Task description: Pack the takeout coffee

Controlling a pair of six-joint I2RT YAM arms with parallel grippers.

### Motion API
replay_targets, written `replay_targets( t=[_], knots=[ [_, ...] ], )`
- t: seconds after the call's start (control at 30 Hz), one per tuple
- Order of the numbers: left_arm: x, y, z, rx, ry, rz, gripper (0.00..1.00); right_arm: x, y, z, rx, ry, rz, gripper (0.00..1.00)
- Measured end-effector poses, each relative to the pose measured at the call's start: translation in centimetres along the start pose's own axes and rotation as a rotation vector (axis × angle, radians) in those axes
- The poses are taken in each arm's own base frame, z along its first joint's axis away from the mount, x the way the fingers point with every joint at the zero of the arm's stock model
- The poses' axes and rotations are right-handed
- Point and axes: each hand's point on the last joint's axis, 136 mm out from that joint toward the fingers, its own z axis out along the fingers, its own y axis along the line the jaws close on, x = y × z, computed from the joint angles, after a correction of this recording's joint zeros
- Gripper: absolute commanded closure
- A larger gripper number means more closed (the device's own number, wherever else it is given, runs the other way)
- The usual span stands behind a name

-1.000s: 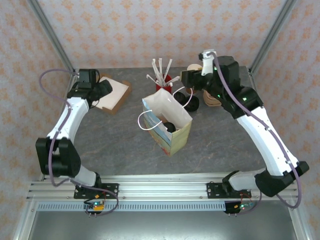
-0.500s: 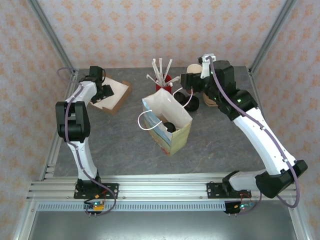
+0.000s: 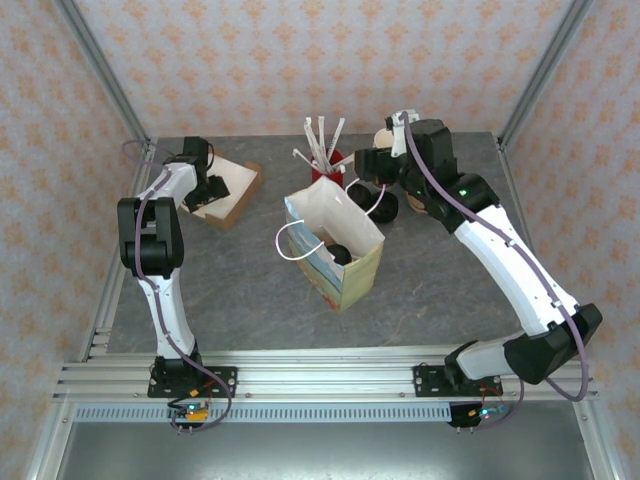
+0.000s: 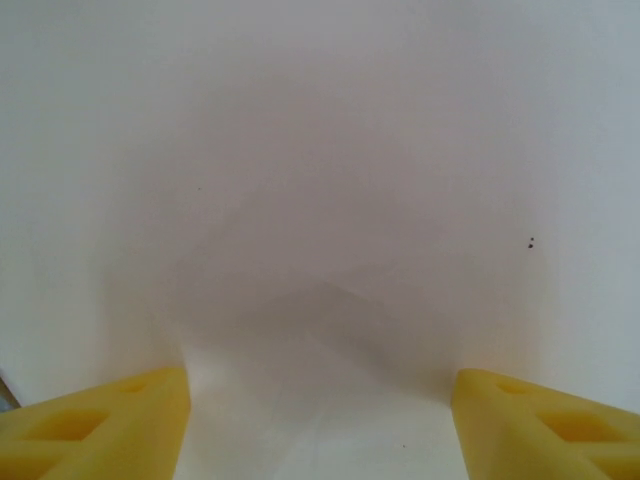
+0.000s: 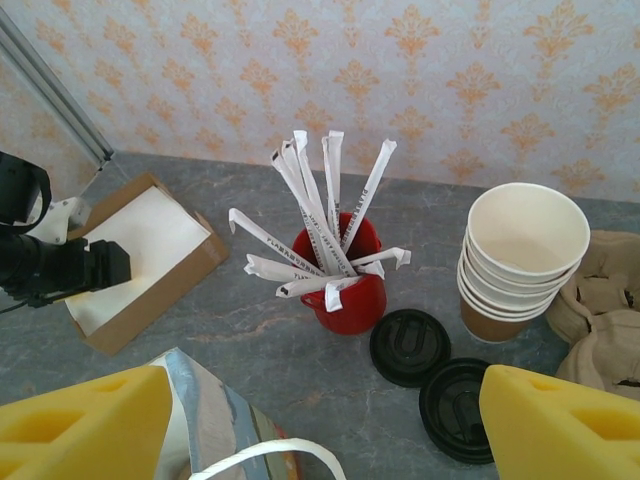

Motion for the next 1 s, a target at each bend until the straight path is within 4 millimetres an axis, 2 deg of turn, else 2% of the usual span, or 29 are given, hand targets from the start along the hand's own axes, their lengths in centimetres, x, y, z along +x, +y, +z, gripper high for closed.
replay_targets(
  t=[0.13, 0.67, 1.0],
  knots=[
    [0.1, -0.3, 0.0, 0.015, 0.005, 0.0, 0.39, -0.1, 0.0, -0.1, -0.001, 0.001, 0.0, 0.19],
    [-0.3, -1.6, 0.4, 0.074, 0.021, 0.001, 0.82, 0.1, 0.1, -0.1, -0.002, 0.008, 0.0, 0.19],
    [-1.1, -2.2, -0.3, 0.094, 0.002, 0.006, 0.95, 0.1, 0.0, -0.1, -0.002, 0.009, 0.0, 0.19]
  ],
)
